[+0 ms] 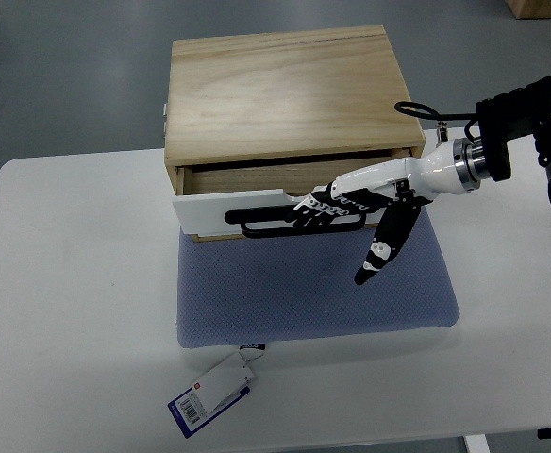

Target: Open wood drawer with right hand

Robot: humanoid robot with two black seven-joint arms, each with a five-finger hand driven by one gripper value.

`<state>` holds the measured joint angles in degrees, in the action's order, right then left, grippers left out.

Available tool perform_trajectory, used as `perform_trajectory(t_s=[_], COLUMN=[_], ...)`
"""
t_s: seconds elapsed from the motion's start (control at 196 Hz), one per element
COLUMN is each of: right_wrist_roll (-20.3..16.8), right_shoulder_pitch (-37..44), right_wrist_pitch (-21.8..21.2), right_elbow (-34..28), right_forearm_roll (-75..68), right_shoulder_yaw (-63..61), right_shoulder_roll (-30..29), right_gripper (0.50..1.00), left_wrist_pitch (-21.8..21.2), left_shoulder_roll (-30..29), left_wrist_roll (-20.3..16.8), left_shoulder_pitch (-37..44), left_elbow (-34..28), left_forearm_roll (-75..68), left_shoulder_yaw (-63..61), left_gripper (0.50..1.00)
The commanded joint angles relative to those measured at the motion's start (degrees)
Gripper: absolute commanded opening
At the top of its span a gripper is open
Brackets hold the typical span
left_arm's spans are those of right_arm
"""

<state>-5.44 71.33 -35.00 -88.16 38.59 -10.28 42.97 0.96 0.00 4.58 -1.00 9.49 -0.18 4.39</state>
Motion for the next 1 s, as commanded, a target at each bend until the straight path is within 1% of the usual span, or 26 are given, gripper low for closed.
perform_trajectory(t_s=[0.0,0.632,0.713,0.795,0.851,0.902,0.907,0.917,0.994], right_wrist_roll=[0.0,0.1,0.0,0.1,0.3,0.3,0.5,0.5,0.6], right_shoulder_pitch=[0.0,3.6,5.7,6.9,7.0,7.0,6.7,6.6,6.5], right_wrist_pitch=[0.0,0.0,0.0,0.0,0.0,0.0,0.0,0.0,0.0], right_elbow=[0.0,-0.1,0.2,0.9,2.6,2.6,4.5,5.0,5.9], right_forearm_roll=[-0.4,-6.2,-9.2,-11.4,-13.5,-13.5,-15.2,-15.6,-16.3], right_shoulder_yaw=[0.0,-0.2,-0.9,-1.1,-1.7,-1.7,-3.5,-4.0,-4.8], right_shoulder_roll=[0.4,3.7,5.1,6.8,8.4,8.4,9.3,9.4,9.6], right_gripper=[0.954,0.954,0.954,0.954,0.954,0.954,0.954,0.954,0.954], left_wrist_pitch=[0.0,0.0,0.0,0.0,0.0,0.0,0.0,0.0,0.0], left_shoulder_roll=[0.0,0.0,0.0,0.0,0.0,0.0,0.0,0.0,0.0], left_wrist_roll=[0.0,0.0,0.0,0.0,0.0,0.0,0.0,0.0,0.0], left_shoulder_pitch=[0.0,0.0,-0.1,-0.1,0.0,-0.1,0.0,0.0,0.0], left_elbow=[0.0,0.0,0.0,0.0,-0.1,-0.1,0.0,0.0,0.0], left_forearm_roll=[0.0,0.0,0.0,0.0,0.0,0.0,0.0,0.0,0.0], left_shoulder_yaw=[0.0,0.0,0.0,0.0,0.0,0.0,0.0,0.0,0.0], left_gripper=[1.0,1.0,1.0,1.0,1.0,1.0,1.0,1.0,1.0])
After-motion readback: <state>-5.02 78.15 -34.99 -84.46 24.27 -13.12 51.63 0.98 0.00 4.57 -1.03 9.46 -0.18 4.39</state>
